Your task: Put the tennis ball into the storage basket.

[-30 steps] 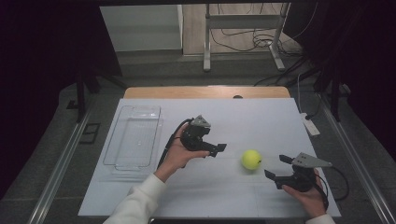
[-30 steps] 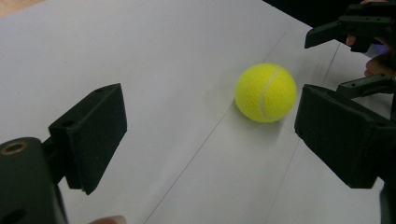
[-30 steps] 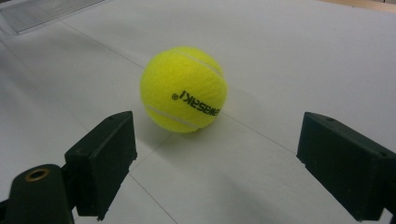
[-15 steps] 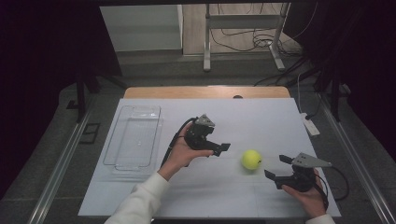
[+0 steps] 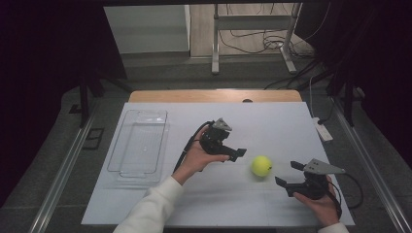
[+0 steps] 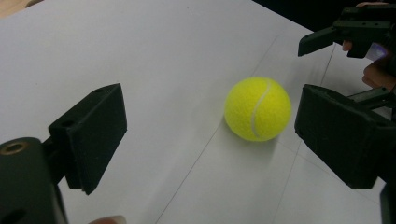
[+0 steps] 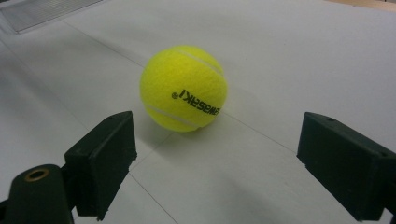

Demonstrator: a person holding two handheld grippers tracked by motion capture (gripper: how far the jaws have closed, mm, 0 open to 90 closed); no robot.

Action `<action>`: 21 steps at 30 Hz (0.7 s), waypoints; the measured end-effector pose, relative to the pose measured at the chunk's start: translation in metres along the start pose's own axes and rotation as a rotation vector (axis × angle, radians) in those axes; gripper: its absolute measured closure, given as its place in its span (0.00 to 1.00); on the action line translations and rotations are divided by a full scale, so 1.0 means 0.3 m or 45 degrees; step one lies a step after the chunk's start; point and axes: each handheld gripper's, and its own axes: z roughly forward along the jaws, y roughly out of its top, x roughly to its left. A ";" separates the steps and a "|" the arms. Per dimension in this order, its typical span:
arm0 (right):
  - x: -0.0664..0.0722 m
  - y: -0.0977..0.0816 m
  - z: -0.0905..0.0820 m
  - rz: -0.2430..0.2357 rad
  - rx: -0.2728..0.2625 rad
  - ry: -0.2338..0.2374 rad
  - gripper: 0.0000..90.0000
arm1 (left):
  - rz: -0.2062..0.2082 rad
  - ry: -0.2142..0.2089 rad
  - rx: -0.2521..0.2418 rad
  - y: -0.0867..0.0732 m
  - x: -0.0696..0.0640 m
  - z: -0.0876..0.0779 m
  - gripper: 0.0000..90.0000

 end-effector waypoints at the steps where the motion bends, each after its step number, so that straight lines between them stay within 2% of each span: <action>1: 0.000 0.000 0.000 0.000 0.000 0.000 0.13 | 0.003 -0.001 0.000 0.002 -0.001 0.003 0.12; 21: -0.002 -0.001 0.000 -0.001 0.002 0.000 0.13 | 0.025 -0.028 0.021 0.039 -0.025 0.080 0.12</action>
